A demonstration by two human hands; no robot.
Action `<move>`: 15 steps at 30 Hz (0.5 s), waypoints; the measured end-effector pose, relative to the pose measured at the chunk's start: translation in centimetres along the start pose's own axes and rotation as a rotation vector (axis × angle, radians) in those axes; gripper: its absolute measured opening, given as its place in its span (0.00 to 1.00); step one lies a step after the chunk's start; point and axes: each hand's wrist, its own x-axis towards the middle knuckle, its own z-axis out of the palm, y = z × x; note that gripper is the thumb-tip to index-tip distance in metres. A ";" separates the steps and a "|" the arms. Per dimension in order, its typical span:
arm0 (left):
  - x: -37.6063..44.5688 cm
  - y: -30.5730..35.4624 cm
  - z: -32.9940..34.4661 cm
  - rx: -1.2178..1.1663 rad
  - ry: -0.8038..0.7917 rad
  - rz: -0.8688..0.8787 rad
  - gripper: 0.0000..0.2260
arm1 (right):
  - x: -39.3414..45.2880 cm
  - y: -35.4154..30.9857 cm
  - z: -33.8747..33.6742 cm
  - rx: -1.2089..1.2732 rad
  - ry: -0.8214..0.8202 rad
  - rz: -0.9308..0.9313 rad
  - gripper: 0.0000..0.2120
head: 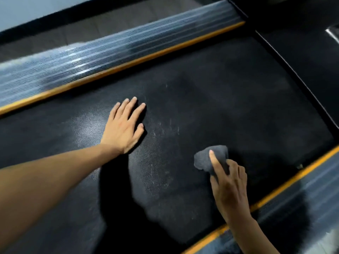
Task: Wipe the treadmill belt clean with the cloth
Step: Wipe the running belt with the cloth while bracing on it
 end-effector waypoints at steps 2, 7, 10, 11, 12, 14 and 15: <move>0.9 -1.3 -0.1 -0.016 0.032 -0.052 0.30 | 1.8 -0.9 0.1 0.010 0.020 -0.021 0.36; 1.4 -1.3 0.7 -0.037 0.074 -0.116 0.29 | 11.0 -5.7 2.1 0.002 0.087 -0.092 0.28; 1.6 -1.4 0.7 -0.061 0.064 -0.116 0.30 | 17.5 -8.5 3.2 -0.038 0.137 -0.138 0.26; 1.5 -1.4 0.7 -0.059 0.058 -0.121 0.30 | 19.2 -9.2 3.4 -0.056 0.144 -0.171 0.26; 1.6 -1.4 0.7 -0.057 0.054 -0.124 0.30 | 20.9 -9.8 3.5 -0.069 0.134 -0.224 0.27; 1.7 -1.4 0.8 -0.063 0.054 -0.126 0.30 | 24.1 -10.2 3.7 -0.080 0.067 -0.385 0.29; 1.7 -1.5 0.9 -0.066 0.057 -0.124 0.30 | 25.6 -10.2 3.8 -0.058 0.021 -0.452 0.29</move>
